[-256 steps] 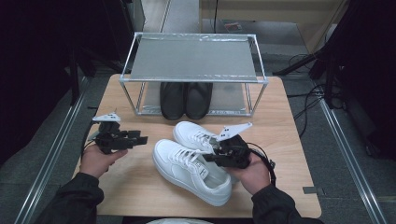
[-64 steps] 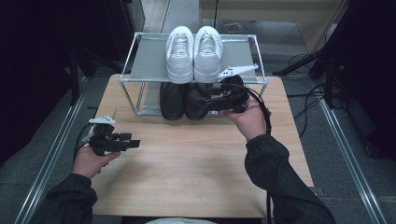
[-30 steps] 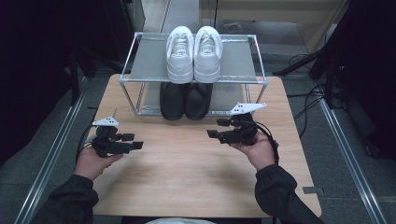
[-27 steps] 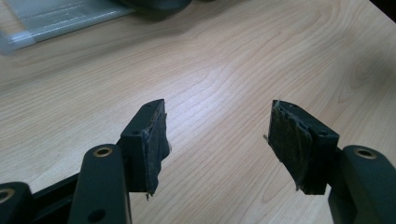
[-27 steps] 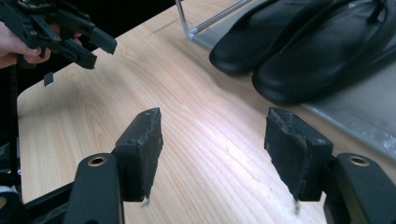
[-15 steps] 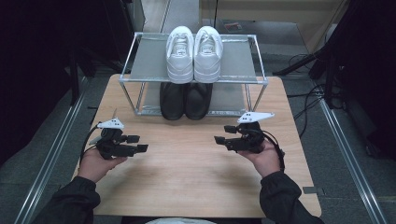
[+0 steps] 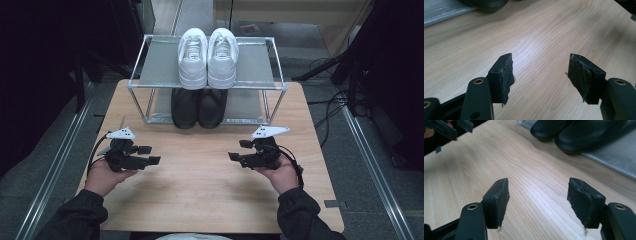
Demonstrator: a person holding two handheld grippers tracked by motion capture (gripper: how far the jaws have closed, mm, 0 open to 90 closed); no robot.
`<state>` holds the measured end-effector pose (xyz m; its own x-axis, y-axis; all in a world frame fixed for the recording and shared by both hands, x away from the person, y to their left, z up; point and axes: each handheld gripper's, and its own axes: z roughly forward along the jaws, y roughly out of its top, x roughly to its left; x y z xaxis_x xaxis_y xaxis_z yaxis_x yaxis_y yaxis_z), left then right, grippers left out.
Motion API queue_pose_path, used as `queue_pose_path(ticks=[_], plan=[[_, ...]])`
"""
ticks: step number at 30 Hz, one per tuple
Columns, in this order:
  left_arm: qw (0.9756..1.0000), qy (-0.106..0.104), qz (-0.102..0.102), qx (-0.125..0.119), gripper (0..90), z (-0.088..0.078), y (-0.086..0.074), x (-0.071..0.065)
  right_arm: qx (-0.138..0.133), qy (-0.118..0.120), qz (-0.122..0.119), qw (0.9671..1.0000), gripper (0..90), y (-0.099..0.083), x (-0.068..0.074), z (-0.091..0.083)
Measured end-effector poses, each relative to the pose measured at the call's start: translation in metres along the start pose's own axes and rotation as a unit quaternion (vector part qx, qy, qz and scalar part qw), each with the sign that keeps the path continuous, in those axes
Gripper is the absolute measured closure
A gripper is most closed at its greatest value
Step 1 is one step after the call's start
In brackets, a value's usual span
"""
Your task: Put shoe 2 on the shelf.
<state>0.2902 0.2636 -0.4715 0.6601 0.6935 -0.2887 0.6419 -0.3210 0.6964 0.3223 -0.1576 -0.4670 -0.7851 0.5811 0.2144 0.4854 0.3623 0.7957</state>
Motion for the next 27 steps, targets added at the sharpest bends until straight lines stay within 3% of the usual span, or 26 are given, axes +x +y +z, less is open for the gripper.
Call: queue_pose_path(ticks=[6,9,24,27], plan=[[0.9999,-0.008,0.001,0.012,36.2,0.006,0.001,-0.002,-0.009,0.000,0.012,0.9999,32.2,0.001,-0.002,-0.003],[0.9998,-0.008,0.000,0.015,35.6,0.008,0.001,-0.002,-0.002,0.022,0.014,0.9997,26.5,0.001,-0.005,-0.003],[0.9995,-0.016,-0.018,0.020,27.1,0.015,0.000,-0.004,0.000,0.015,0.001,0.9999,26.5,0.001,-0.004,-0.002],[0.9998,-0.007,-0.007,0.014,25.2,0.017,-0.001,-0.005,0.001,0.010,-0.004,0.9999,26.5,0.001,-0.004,-0.002]])
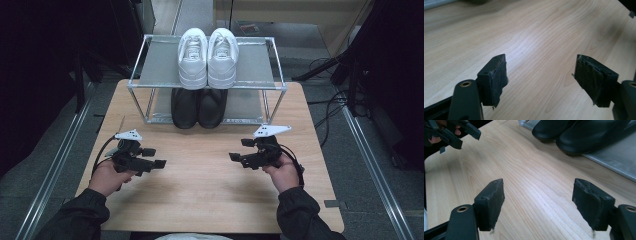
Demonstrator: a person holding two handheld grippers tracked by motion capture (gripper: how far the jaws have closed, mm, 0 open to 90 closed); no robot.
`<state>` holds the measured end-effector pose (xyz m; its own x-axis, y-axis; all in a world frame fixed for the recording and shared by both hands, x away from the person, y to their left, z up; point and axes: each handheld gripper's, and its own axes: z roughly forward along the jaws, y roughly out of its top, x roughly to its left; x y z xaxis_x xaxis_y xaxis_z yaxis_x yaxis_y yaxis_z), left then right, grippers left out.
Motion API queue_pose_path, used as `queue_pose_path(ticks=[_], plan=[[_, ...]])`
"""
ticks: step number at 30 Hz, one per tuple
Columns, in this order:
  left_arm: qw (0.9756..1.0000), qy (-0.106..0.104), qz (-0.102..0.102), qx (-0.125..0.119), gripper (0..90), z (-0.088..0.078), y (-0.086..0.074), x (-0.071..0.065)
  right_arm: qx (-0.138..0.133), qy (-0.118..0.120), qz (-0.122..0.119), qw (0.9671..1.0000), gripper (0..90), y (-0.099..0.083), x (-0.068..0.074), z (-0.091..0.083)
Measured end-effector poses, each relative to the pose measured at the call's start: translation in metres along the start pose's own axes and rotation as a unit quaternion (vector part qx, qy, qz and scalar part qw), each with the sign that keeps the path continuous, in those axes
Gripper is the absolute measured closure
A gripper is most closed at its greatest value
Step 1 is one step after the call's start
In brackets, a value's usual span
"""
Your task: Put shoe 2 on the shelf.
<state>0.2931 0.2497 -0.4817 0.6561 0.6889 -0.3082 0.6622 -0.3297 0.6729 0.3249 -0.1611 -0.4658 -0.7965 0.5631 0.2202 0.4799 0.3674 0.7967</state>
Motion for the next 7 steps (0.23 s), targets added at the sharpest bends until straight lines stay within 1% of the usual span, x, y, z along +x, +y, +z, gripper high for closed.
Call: queue_pose_path(ticks=[2,4,7], plan=[[0.9999,0.006,0.009,-0.001,23.2,0.002,-0.001,0.000,0.003,0.002,-0.001,1.0000,26.5,0.000,0.001,0.000],[0.9998,0.014,0.017,0.000,22.4,0.005,-0.002,-0.001,0.005,0.000,-0.008,1.0000,26.4,-0.001,0.001,0.002],[0.9991,0.024,0.031,0.019,21.0,0.013,-0.005,-0.003,0.011,-0.013,-0.025,0.9995,26.2,-0.002,0.002,0.006]])
